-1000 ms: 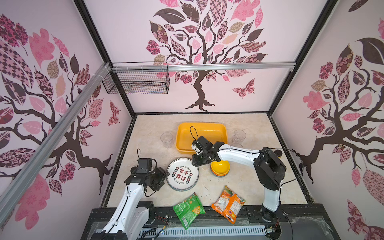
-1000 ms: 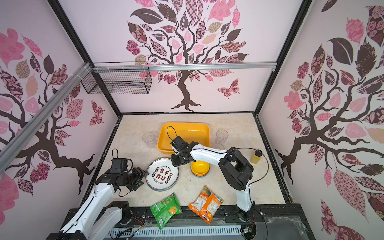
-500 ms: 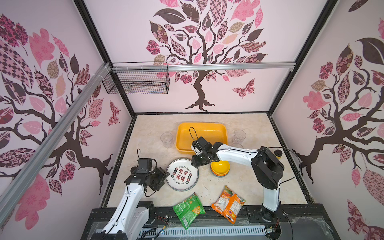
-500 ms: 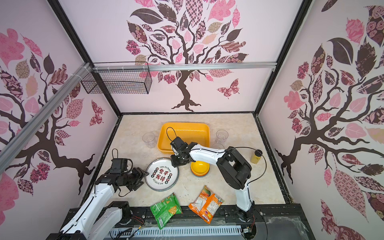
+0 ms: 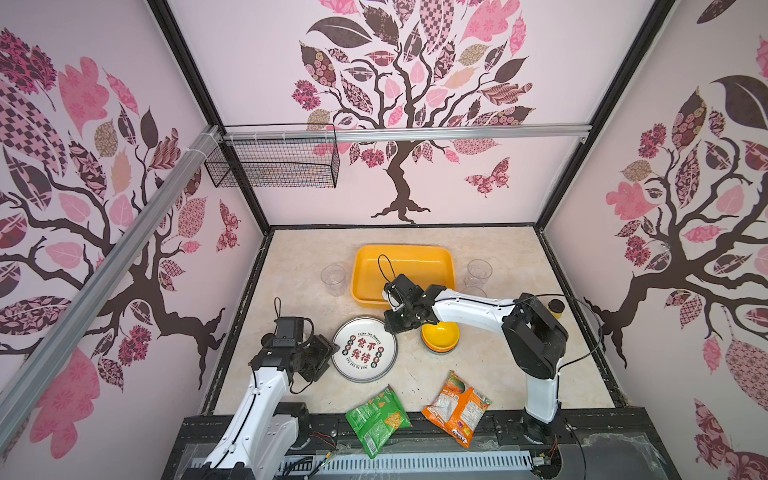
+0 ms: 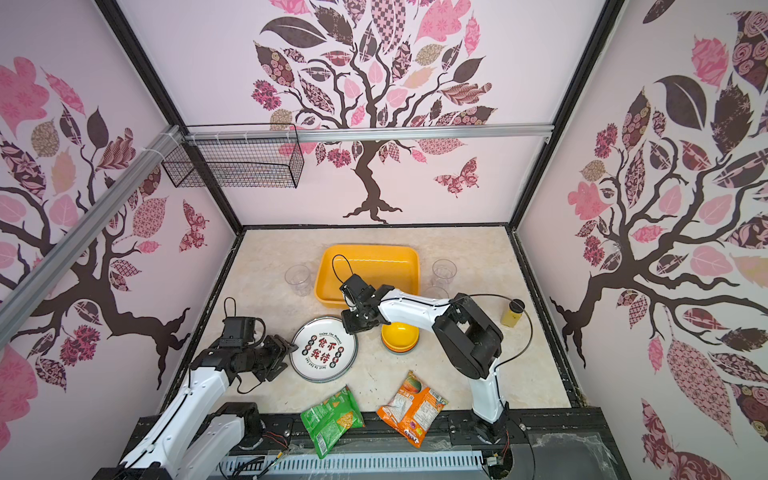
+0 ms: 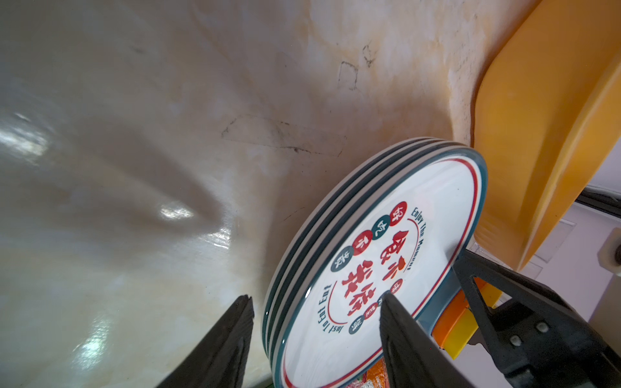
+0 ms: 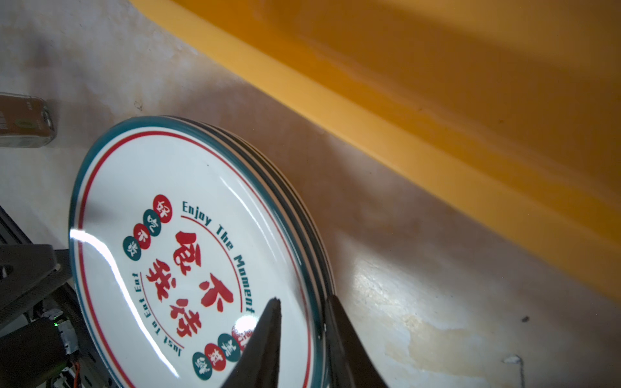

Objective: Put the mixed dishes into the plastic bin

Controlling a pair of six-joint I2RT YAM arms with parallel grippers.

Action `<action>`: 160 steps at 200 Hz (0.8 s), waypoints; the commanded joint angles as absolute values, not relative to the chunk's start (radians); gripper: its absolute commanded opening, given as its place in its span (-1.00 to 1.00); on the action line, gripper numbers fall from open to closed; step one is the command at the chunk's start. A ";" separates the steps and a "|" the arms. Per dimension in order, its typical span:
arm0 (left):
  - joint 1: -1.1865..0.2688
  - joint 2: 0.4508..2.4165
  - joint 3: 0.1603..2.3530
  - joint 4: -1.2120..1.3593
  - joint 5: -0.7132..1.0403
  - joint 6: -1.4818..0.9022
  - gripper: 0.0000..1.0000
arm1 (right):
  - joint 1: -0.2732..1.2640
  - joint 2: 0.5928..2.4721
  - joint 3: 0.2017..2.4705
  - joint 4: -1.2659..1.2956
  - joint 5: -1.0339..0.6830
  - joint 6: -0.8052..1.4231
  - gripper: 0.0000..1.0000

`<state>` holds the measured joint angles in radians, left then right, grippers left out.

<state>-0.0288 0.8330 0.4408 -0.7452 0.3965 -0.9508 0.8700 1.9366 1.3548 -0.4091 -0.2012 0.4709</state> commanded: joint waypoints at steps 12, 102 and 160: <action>-0.033 0.824 0.413 -0.742 0.390 -0.954 0.26 | 0.885 1.970 1.382 -0.432 -0.201 0.468 -0.52; -0.035 0.828 0.413 -0.743 0.386 -0.955 0.27 | 0.895 1.982 1.400 -0.455 -0.171 0.455 -0.64; -0.041 0.839 0.417 -0.755 0.367 -0.955 0.29 | 0.904 1.988 1.423 -0.479 -0.143 0.441 -0.67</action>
